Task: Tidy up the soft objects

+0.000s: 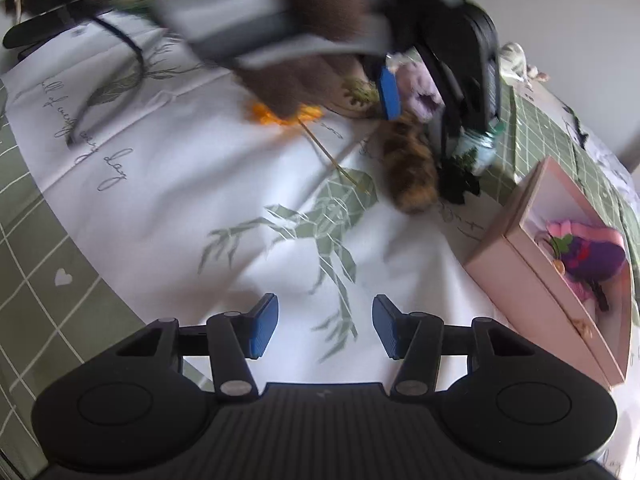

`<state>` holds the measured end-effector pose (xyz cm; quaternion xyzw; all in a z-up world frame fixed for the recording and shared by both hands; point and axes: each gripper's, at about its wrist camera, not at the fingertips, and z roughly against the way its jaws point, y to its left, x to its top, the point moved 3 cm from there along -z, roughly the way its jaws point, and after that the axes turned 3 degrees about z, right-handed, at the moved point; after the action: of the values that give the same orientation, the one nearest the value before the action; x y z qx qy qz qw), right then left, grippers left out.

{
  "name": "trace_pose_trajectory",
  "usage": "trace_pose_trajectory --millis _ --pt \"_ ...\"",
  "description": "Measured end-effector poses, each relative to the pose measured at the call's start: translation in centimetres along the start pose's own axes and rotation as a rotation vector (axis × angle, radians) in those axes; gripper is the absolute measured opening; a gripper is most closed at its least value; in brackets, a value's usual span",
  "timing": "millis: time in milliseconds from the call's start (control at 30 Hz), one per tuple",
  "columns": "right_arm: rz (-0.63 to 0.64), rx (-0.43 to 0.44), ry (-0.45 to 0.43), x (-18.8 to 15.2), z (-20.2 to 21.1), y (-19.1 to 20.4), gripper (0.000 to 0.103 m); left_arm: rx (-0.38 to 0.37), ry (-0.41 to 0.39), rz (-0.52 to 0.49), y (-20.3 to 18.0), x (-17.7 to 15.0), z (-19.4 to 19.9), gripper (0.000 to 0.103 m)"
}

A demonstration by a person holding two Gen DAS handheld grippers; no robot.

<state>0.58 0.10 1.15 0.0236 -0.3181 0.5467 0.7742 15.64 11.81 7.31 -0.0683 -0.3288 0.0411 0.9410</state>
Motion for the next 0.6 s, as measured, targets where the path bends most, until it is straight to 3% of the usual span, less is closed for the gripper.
trace_pose_trajectory --millis 67,167,233,333,467,533,600 --pt "-0.021 -0.009 0.009 -0.6 -0.1 -0.4 0.052 0.0 -0.016 -0.094 -1.5 0.1 -0.1 0.067" --pt "-0.048 -0.013 0.017 -0.7 -0.1 -0.8 0.052 0.004 0.0 -0.102 -2.8 0.4 -1.7 0.067" --pt "-0.05 -0.013 0.01 -0.6 0.1 -0.8 0.052 0.03 0.034 -0.068 -2.8 0.7 -3.5 0.067" --pt "-0.037 -0.006 0.007 -0.5 0.1 -0.5 0.052 0.051 0.102 0.06 -1.7 0.7 -6.2 0.067" --pt "-0.017 -0.003 0.02 -0.8 -0.5 -0.2 0.052 0.044 0.165 0.149 -0.8 -0.1 -8.0 0.066" --pt "-0.02 -0.004 0.026 -1.0 -0.6 -0.2 0.052 0.038 0.133 0.156 -0.6 0.0 -8.1 0.061" --pt "-0.029 -0.005 0.031 -1.2 -0.8 -0.3 0.052 0.034 0.13 0.156 -0.5 0.2 -7.9 0.045"
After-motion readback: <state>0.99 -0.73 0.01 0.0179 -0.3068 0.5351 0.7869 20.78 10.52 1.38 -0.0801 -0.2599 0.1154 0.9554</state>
